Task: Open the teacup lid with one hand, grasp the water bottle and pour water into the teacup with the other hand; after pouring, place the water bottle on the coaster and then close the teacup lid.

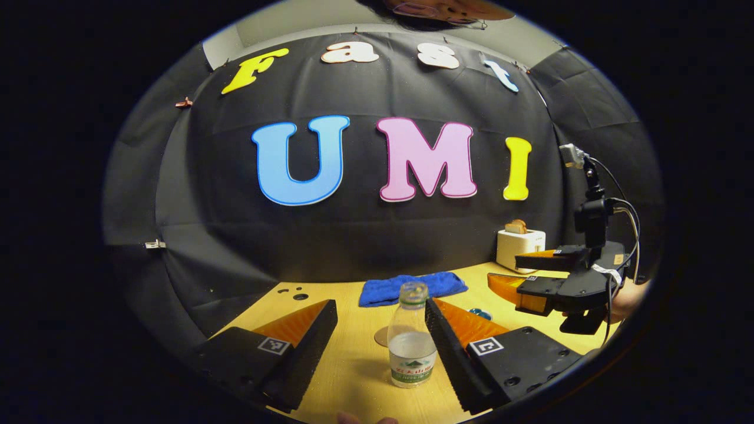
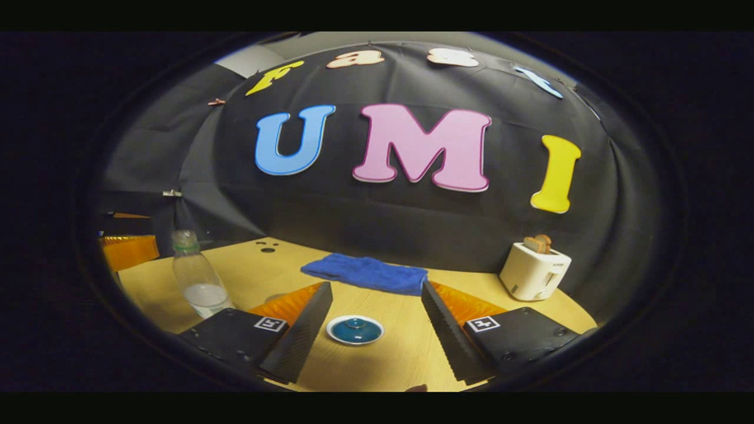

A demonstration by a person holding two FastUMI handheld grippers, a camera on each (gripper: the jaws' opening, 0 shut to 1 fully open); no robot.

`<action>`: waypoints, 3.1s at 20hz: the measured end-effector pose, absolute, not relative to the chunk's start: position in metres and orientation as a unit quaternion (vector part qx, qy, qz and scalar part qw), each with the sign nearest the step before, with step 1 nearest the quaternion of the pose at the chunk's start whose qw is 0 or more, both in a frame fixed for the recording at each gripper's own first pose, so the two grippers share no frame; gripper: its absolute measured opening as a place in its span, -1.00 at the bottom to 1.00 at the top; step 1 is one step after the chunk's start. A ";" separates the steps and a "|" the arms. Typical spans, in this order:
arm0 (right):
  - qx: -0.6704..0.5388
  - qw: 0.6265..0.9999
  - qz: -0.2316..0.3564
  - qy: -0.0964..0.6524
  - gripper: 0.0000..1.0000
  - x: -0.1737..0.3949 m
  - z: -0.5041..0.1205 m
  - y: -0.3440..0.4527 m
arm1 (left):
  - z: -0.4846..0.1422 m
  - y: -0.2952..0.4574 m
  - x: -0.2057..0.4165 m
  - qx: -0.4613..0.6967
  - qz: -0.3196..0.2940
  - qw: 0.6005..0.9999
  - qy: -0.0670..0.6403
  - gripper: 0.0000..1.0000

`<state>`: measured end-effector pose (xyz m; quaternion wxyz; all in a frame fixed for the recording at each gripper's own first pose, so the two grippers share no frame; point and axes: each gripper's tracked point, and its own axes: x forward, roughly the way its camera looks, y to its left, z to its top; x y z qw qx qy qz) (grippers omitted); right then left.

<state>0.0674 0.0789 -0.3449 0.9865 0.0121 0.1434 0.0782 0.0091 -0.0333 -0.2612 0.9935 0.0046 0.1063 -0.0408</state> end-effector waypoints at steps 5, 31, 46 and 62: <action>-0.009 0.979 0.095 0.178 0.69 0.081 -0.401 0.093 | -0.300 -0.038 0.011 -0.006 -0.046 0.992 0.120 0.96; 0.037 0.980 0.112 0.158 -0.31 0.090 -0.385 0.081 | -0.365 -0.077 0.033 -0.045 -0.075 0.983 0.161 0.89; 0.014 0.984 0.065 0.164 -0.41 0.049 -0.375 -0.008 | -0.365 -0.054 0.065 0.117 -0.020 0.976 0.185 0.51; -0.007 0.986 0.038 0.161 -0.41 0.027 -0.378 -0.071 | -0.378 -0.055 0.135 0.497 -0.058 0.843 0.196 0.51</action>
